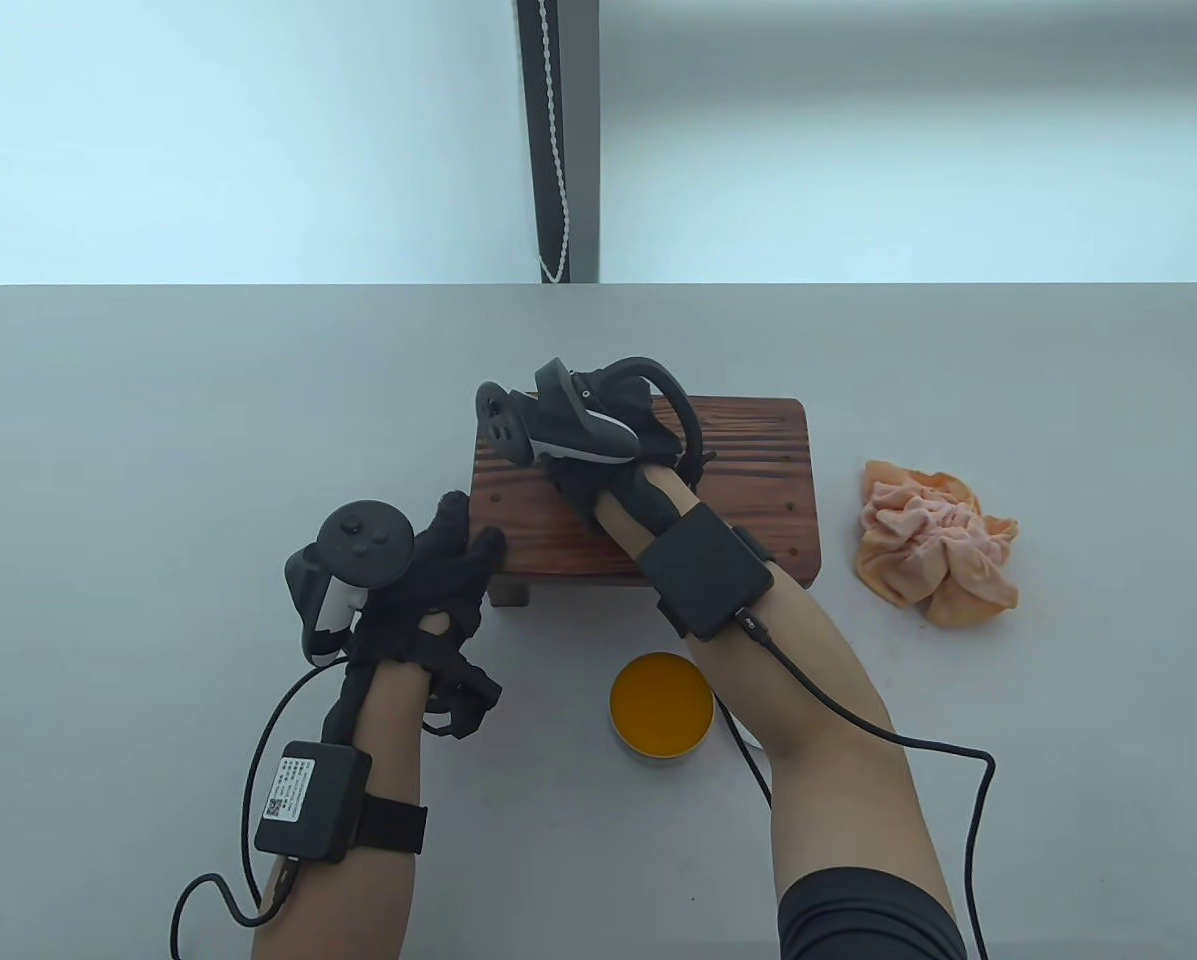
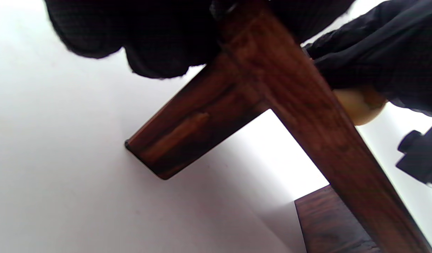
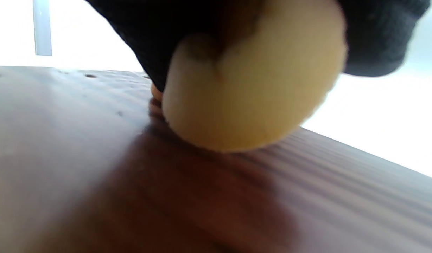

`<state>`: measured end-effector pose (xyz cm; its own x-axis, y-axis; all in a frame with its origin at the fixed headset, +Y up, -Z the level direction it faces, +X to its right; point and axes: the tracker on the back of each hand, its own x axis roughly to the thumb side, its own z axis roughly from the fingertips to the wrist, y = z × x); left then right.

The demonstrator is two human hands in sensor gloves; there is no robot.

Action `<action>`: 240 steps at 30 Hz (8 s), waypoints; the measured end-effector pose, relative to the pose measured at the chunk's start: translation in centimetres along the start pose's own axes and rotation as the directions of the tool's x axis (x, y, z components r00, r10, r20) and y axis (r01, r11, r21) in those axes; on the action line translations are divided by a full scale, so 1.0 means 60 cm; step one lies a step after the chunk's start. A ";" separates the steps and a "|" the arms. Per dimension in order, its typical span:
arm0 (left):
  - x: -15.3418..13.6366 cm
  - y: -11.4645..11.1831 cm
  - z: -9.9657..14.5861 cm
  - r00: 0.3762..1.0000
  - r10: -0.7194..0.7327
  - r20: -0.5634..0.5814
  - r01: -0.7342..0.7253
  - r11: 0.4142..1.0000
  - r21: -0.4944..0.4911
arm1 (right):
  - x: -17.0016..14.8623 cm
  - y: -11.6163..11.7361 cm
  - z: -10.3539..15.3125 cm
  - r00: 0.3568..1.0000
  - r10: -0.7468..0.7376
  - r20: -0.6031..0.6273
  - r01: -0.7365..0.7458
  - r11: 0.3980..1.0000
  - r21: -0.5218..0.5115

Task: Dip and apply wood wax on stool

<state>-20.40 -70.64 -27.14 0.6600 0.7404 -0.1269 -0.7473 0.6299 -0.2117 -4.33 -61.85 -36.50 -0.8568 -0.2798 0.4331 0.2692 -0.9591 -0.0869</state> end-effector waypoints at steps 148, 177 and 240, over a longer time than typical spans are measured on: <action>0.002 0.000 0.002 1.000 0.017 -0.006 -0.017 1.000 0.012 | -0.129 0.030 0.090 0.999 0.003 -0.039 0.004 0.985 0.175; 0.003 0.000 0.002 1.000 -0.005 -0.001 0.005 1.000 0.009 | -0.175 0.050 0.068 0.982 -0.036 -0.186 0.054 0.994 0.093; 0.005 0.001 0.001 1.000 -0.031 -0.003 0.031 1.000 0.006 | -0.223 0.076 0.137 0.969 -0.092 -0.227 0.099 0.995 0.018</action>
<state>-20.25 -70.35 -27.13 0.6831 0.7198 -0.1231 -0.7269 0.6539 -0.2098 12.01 -62.13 -35.32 -0.9554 -0.1924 0.2241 0.1913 -0.9812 -0.0271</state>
